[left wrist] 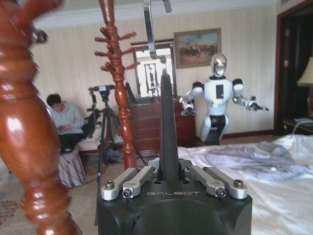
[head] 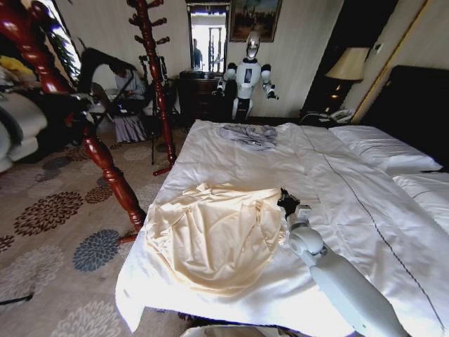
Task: Pick up the clothes from the bed and hang them on the clothes hanger.
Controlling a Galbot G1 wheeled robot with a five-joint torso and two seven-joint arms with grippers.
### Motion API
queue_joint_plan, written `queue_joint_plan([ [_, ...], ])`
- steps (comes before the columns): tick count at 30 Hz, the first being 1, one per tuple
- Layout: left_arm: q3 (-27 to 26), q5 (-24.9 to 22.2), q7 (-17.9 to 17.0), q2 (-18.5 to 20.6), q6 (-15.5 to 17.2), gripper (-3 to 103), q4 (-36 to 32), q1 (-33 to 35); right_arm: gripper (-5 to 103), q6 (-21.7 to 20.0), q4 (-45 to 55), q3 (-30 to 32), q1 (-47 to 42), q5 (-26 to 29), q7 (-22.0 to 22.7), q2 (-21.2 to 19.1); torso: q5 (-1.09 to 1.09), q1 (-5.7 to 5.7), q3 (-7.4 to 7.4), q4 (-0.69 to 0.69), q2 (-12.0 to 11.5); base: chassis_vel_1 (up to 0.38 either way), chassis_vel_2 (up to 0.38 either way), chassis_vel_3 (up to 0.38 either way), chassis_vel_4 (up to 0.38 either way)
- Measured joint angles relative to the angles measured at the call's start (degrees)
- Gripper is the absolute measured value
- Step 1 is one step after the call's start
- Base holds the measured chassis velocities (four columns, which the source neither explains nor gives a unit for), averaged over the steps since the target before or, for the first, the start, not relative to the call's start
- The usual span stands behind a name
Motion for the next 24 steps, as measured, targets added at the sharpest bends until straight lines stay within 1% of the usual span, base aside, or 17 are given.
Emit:
queue_joint_plan([
  [2,-0.98,1.50,1.02,-1.25,-0.48,17,-1.94,4.32,1,0.01,-0.11,0.02,-0.09,-0.04,0.00,0.00,0.01,0.00,0.00,0.03,0.00,0.000,0.000,0.000,0.000],
  [5,-0.15,2.28,1.51,-2.39,-0.94,17,-3.30,5.49,1,0.01,-0.13,0.05,-0.07,-0.02,0.00,-0.17,0.02,0.00,0.00,0.01,0.00,0.000,0.000,0.000,0.000],
  [9,2.16,5.02,3.65,-4.87,-1.72,17,-6.63,7.85,1,0.00,-0.22,-0.07,0.21,0.07,-0.03,-0.45,0.02,0.00,0.00,0.00,0.00,0.000,0.000,0.000,0.000],
  [11,2.37,5.42,4.00,-5.03,-1.77,17,-6.93,8.06,1,0.00,-0.22,-0.08,0.23,0.08,-0.03,-0.45,0.02,0.00,0.00,0.01,0.00,0.000,0.000,0.000,0.000],
  [12,3.39,6.88,5.34,-5.70,-1.96,17,-8.14,8.88,1,-0.02,-0.22,-0.11,0.30,0.20,-0.04,-0.44,0.02,0.00,0.00,0.01,0.00,0.000,0.000,0.000,0.000],
  [15,4.11,7.65,5.96,-6.14,-2.01,17,-9.00,9.65,1,-0.06,-0.22,-0.23,0.49,0.39,-0.06,-0.45,0.02,0.00,0.00,0.01,0.00,0.000,0.000,0.000,0.000],
  [17,4.77,8.81,6.55,-6.51,-2.12,17,-9.91,11.35,1,-0.09,-0.35,-0.56,0.90,0.53,-0.18,-0.62,0.02,0.00,0.00,0.00,0.00,0.000,0.000,0.000,0.000],
  [20,5.44,14.32,8.54,-7.59,-3.78,17,-11.34,16.74,1,-0.17,-0.82,-1.31,2.03,0.87,-0.25,-0.61,0.01,0.00,0.00,0.01,0.00,0.000,0.000,0.000,0.000],
  [22,5.46,15.19,8.93,-7.76,-4.16,17,-11.47,17.69,1,-0.18,-0.90,-1.46,2.23,0.94,-0.25,-0.58,0.01,0.00,0.00,0.01,0.00,0.000,0.000,0.000,0.000],
  [24,5.54,19.40,11.08,-8.55,-6.21,17,-11.83,22.77,1,-0.23,-1.30,-2.19,3.02,1.14,-0.25,-0.41,0.01,0.00,0.00,0.02,0.00,0.000,0.000,0.000,0.000],
])
